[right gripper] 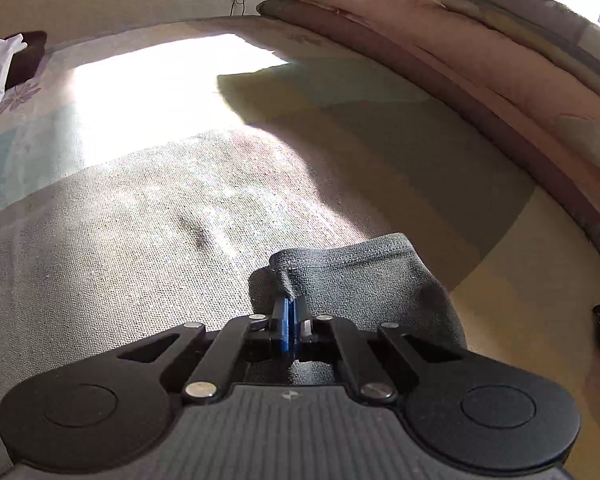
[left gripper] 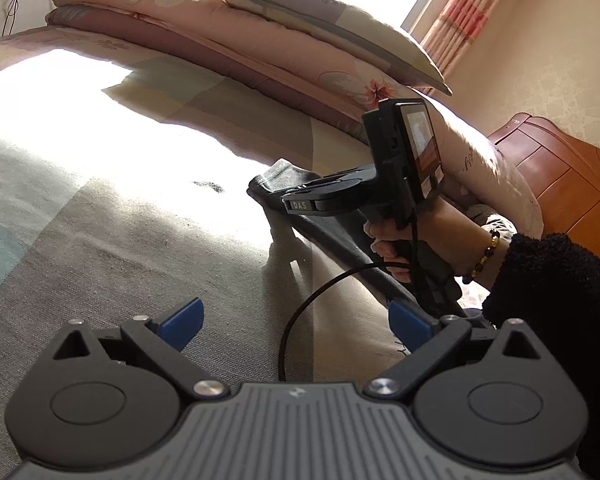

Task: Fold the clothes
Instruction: 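Lift the held leg end, lay it across the sweatpants, open the right gripper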

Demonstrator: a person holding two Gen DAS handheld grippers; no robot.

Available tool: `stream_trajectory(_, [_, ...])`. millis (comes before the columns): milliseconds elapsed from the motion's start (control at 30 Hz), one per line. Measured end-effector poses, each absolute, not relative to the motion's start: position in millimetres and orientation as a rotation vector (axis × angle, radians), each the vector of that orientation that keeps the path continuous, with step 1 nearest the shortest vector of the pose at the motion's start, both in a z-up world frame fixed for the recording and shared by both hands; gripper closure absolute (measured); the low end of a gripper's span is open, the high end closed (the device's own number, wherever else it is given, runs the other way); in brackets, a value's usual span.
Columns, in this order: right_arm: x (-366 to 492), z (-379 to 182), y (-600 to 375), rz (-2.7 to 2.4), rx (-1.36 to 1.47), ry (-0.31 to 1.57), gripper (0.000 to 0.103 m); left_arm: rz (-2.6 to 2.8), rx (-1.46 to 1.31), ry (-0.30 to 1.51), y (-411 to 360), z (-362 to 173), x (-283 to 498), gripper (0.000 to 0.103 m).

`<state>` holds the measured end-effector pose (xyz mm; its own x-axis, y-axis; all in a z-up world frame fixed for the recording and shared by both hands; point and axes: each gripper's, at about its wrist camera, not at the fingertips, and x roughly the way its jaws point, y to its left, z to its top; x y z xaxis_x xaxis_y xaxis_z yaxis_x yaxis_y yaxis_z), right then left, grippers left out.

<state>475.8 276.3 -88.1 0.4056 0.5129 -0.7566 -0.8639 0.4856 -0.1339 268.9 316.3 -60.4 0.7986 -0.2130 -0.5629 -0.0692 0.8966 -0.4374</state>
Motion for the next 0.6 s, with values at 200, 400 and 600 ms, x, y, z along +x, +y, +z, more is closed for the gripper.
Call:
stream_trajectory(200, [474,-67,274,1.135,-0.386,0.769,0.095,-0.152,-0.417,0.638,295,-53,272,0.005])
stream_trajectory(400, [479,-43,231,1.055,-0.418,0.75,0.086,-0.207,-0.386,0.639,275,-48,277,0.005])
stream_trajectory(600, [481,-19,129,0.882,-0.476,0.737,0.083,-0.284,-0.28,0.666,231,-43,285,0.004])
